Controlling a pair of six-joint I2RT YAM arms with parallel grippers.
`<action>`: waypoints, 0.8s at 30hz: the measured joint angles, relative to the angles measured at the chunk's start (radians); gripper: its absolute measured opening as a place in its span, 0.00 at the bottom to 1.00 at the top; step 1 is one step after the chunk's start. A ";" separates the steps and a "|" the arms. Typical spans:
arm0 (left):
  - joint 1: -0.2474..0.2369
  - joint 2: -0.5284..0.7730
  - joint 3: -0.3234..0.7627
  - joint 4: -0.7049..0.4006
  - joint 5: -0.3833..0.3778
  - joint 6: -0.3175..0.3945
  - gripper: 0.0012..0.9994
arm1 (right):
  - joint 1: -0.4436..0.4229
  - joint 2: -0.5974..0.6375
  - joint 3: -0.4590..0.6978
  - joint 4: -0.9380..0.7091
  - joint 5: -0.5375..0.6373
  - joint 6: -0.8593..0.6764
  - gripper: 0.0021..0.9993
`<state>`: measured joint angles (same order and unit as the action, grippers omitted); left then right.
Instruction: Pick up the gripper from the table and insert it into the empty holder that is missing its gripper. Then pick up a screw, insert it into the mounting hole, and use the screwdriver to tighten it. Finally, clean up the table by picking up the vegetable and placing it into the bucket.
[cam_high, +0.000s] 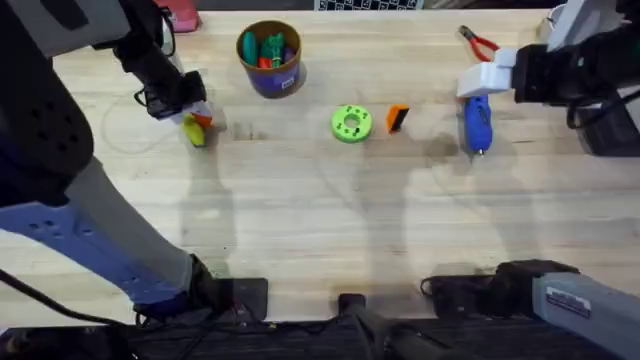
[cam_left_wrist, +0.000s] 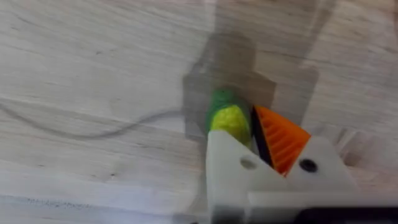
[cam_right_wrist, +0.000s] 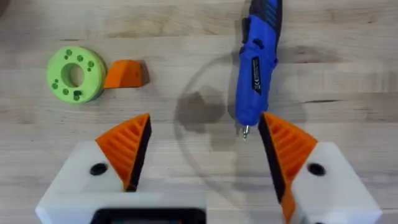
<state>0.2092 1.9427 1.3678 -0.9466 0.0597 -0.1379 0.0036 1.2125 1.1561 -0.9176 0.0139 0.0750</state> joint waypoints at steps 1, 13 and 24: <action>0.000 -0.001 0.000 0.000 0.000 0.000 0.01 | 0.000 0.000 0.000 0.000 0.000 0.000 0.99; -0.015 -0.331 -0.004 -0.073 -0.020 0.000 0.01 | 0.000 0.000 0.000 0.000 0.000 0.000 0.99; -0.135 -0.566 -0.004 -0.195 -0.023 0.010 0.01 | 0.000 -0.008 0.000 0.000 0.000 0.008 0.99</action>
<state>0.0743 1.3771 1.3636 -1.1417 0.0372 -0.1276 0.0036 1.2040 1.1561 -0.9177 0.0139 0.0830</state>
